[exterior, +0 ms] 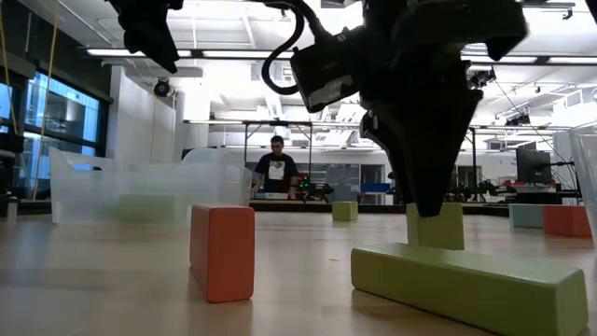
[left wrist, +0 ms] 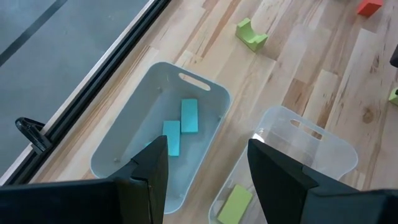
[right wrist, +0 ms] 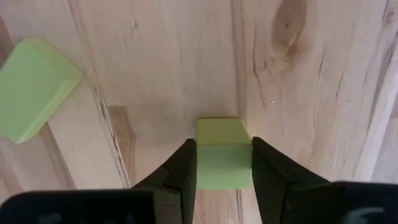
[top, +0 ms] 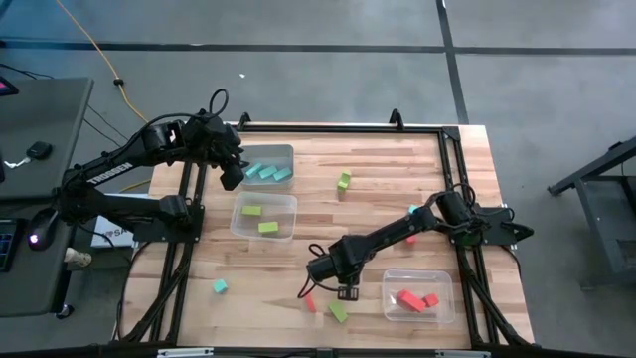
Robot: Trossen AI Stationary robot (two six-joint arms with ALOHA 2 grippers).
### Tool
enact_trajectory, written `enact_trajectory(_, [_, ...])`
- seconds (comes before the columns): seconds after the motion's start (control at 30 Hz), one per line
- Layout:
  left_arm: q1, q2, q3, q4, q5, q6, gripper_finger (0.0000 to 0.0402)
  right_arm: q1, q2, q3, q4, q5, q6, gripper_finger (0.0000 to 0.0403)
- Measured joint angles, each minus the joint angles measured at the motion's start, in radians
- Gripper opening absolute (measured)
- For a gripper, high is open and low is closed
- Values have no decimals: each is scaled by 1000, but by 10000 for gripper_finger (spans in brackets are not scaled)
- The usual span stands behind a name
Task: Sort & place blocks by color
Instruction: Put the green block into the left transparent bin
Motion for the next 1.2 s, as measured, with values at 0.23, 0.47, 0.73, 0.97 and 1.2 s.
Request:
enact_trajectory(0.23, [0, 0, 0, 0, 0, 26, 170, -52, -8, 41, 25, 30, 2, 96])
enact_trajectory(0.47, [0, 0, 0, 0, 0, 35, 170, -115, -10, 155, 43, 56, -35, 96])
enact_trajectory(0.73, [0, 0, 0, 0, 0, 52, 170, -211, -11, 270, 165, 126, -38, 96])
enact_trajectory(0.97, [0, 0, 0, 0, 0, 52, 170, -273, -11, 294, 351, 139, -29, 98])
enact_trajectory(1.2, [0, 0, 0, 0, 0, 52, 170, -323, -11, 294, 491, 215, 16, 97])
